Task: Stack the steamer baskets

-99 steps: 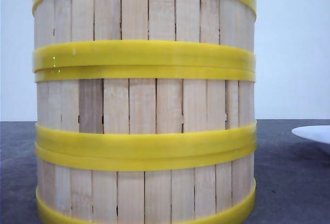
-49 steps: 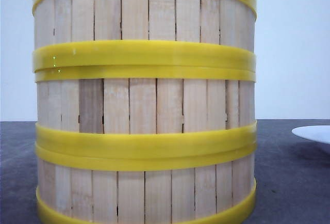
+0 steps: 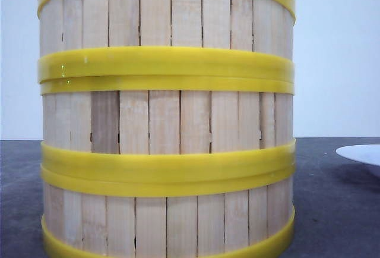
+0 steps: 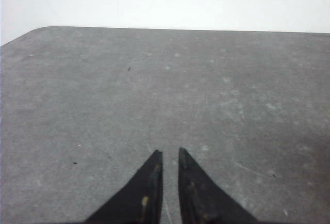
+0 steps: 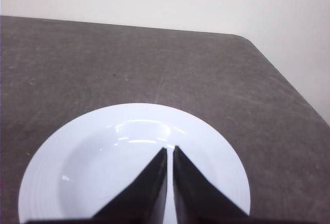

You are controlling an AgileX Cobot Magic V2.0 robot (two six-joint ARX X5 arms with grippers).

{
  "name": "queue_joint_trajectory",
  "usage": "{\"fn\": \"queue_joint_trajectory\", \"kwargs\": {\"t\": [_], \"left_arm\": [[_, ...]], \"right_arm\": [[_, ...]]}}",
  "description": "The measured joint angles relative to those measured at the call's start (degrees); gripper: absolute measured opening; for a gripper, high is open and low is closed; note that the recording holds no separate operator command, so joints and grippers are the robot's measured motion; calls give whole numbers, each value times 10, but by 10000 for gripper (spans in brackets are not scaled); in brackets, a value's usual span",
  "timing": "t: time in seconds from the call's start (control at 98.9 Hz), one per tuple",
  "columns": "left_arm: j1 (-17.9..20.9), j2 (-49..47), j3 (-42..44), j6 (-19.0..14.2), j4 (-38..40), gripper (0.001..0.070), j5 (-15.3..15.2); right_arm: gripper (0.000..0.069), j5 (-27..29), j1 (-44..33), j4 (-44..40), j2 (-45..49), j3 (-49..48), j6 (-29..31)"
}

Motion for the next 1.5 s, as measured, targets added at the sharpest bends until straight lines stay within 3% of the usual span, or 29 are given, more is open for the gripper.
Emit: {"fn": "queue_joint_trajectory", "kwargs": {"t": [1.497], "left_arm": [[0,0,0,0,0,29,0]], "right_arm": [[16,-1,0,25,-21,-33,19]]}}
